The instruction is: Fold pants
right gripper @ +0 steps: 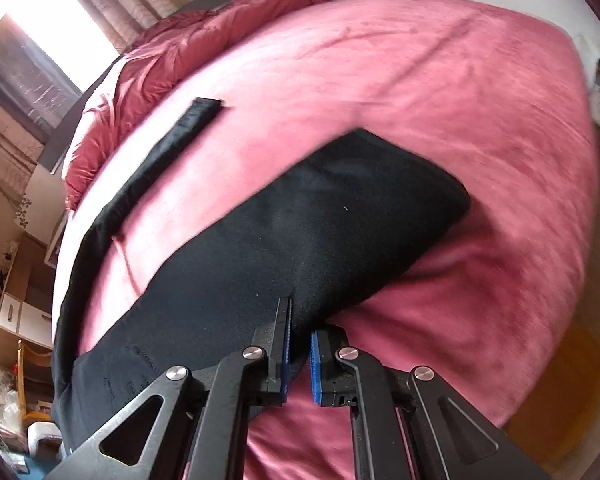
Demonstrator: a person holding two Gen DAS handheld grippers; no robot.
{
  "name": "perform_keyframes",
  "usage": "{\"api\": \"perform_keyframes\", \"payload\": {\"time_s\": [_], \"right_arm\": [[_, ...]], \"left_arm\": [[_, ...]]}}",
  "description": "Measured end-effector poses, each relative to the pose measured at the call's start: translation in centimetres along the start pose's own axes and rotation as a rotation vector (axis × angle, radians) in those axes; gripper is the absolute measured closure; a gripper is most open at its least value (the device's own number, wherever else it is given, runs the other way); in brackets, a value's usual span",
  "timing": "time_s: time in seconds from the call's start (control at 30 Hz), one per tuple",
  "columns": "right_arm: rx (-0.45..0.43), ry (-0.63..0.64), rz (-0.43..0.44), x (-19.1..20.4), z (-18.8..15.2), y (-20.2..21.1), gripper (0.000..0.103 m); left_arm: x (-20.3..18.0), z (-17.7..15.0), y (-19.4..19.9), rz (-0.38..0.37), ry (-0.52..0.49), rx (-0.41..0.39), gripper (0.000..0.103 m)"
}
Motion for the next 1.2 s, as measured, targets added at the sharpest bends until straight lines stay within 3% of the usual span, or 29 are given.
{"api": "perform_keyframes", "payload": {"time_s": [0.23,0.3,0.33,0.37,0.43,0.6,0.7,0.83,0.93,0.97,1.2], "right_arm": [[0.05,-0.038,-0.045,-2.9,-1.4,-1.2,0.095],[0.068,-0.014,-0.049,-2.5,-1.3,-1.7,0.092],[0.07,-0.005,-0.053,-2.3,-1.1,-1.7,0.082],[0.069,0.002,-0.055,-2.2,-0.9,-1.5,0.075],[0.06,-0.001,-0.057,-2.6,-0.7,-0.9,0.049],[-0.017,0.036,-0.127,-4.0,-0.1,2.7,0.046],[-0.041,0.064,-0.124,-3.2,0.2,4.0,0.046],[-0.062,0.14,-0.065,1.3,0.6,4.5,0.045],[-0.054,0.221,-0.007,5.7,0.2,4.1,0.042],[-0.049,0.254,0.009,7.5,-0.1,3.8,0.042],[-0.002,0.426,0.098,17.1,-3.0,1.4,0.04]], "left_arm": [[0.6,-1.7,-0.3,0.04,-0.054,0.048,0.095],[0.4,-1.9,-0.1,0.068,-0.086,0.058,0.087],[0.4,-1.9,0.3,0.109,-0.098,0.072,0.076],[0.4,-2.0,0.6,0.118,-0.101,0.075,0.076],[0.5,-2.0,2.2,0.138,-0.123,0.059,0.076],[-0.4,-0.4,5.6,0.128,-0.182,-0.048,0.076],[-2.3,2.2,5.8,0.05,-0.207,-0.069,0.074],[-5.2,7.0,3.5,-0.03,-0.223,-0.045,0.068],[-7.5,10.6,0.4,-0.067,-0.219,-0.008,0.056],[-7.8,11.6,-0.4,-0.066,-0.219,-0.001,0.052],[-8.1,19.6,-7.0,-0.016,-0.103,0.018,0.051]]}}
Point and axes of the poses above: each gripper's, at about its wrist camera, not at the fingertips, and y roughly against the way its jaws point, x to its left, z to its top, the point moved 5 cm from there along -y, roughly the way its jaws point, and after that the axes turned 10 degrees about -z, right-handed, at the moved point
